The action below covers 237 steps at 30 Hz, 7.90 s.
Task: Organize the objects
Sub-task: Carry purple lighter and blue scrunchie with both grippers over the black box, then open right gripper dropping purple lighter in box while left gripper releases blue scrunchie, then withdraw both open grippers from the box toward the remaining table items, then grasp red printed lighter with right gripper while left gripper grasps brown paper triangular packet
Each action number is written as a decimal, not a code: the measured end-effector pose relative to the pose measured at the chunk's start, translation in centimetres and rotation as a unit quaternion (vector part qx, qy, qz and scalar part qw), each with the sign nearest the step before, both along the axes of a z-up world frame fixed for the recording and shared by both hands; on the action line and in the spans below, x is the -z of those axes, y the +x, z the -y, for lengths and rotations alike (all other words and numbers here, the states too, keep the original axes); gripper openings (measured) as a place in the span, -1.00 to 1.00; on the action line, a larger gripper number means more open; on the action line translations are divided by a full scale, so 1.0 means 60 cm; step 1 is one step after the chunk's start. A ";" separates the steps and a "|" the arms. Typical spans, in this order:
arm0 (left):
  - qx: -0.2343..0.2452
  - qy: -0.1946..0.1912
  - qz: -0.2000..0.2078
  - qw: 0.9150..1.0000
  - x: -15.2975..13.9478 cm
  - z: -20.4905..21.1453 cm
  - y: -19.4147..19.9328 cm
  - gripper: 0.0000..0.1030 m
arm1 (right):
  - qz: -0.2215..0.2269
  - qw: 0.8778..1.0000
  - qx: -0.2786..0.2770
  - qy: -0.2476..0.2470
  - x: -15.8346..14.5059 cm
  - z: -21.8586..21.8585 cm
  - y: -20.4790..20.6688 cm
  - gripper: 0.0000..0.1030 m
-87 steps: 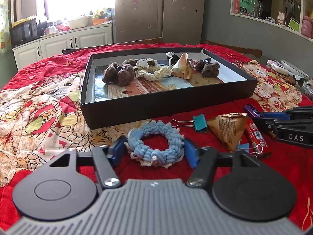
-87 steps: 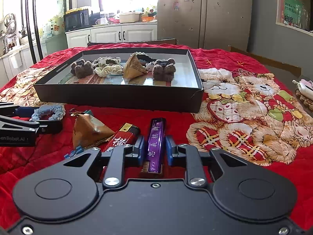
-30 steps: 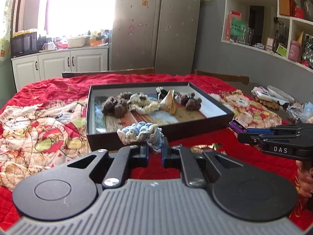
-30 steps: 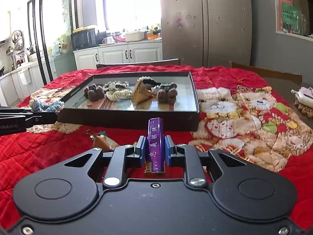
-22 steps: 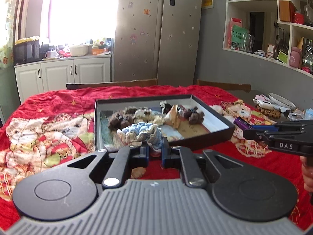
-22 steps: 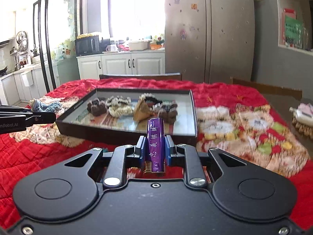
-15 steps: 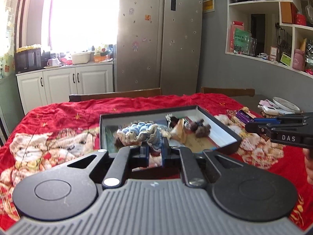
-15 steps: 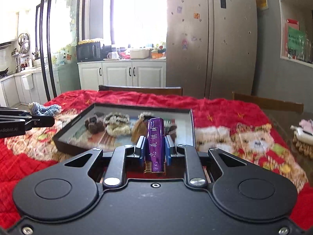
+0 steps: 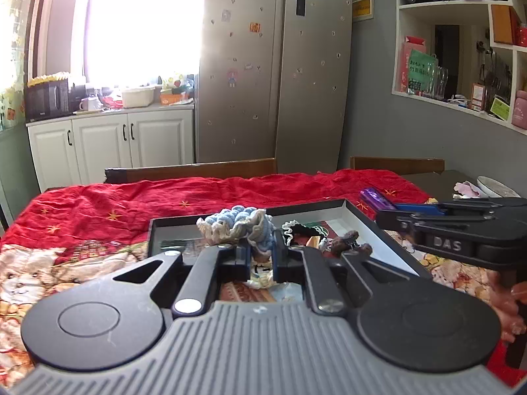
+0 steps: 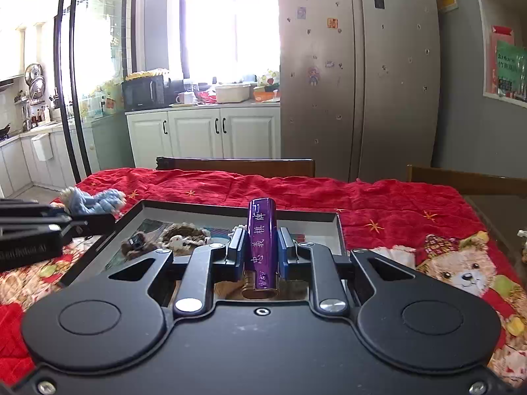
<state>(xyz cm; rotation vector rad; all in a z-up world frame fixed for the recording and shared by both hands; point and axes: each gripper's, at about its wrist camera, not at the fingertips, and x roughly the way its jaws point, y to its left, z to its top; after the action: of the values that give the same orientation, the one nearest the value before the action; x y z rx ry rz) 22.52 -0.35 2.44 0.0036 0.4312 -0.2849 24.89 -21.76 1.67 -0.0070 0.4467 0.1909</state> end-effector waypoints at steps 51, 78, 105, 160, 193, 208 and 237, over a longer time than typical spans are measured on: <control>-0.028 0.003 -0.071 0.997 0.112 0.034 0.160 -0.70 | -0.079 0.997 0.020 -0.008 0.130 -0.035 0.185 -0.62; -0.028 0.015 -0.075 0.997 0.118 0.040 0.161 -0.23 | -0.084 0.996 0.022 -0.004 0.131 -0.033 0.187 -0.60; -0.026 0.009 -0.055 0.998 0.106 0.042 0.148 0.23 | -0.062 0.998 0.027 0.010 0.119 -0.025 0.178 -0.31; -0.011 -0.036 -0.015 0.999 0.011 0.019 0.010 0.63 | -0.042 0.998 0.018 0.031 0.031 0.005 0.060 -0.19; 0.031 -0.033 -0.056 0.997 0.061 0.038 -0.149 0.67 | -0.102 0.994 -0.040 -0.002 0.093 0.004 -0.200 -0.17; 0.028 -0.038 -0.097 0.994 0.104 0.066 -0.139 0.67 | -0.113 0.991 -0.057 -0.046 0.146 -0.023 -0.192 -0.51; 0.017 -0.058 -0.152 0.986 0.141 0.092 -0.107 0.19 | -0.114 0.992 -0.045 -0.044 0.143 0.013 -0.204 -0.64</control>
<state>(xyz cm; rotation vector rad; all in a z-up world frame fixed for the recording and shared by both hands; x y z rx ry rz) 16.08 -5.85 -6.02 -0.1493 0.7183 -0.3447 12.64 -22.55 -6.88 -0.0938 0.6825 0.2620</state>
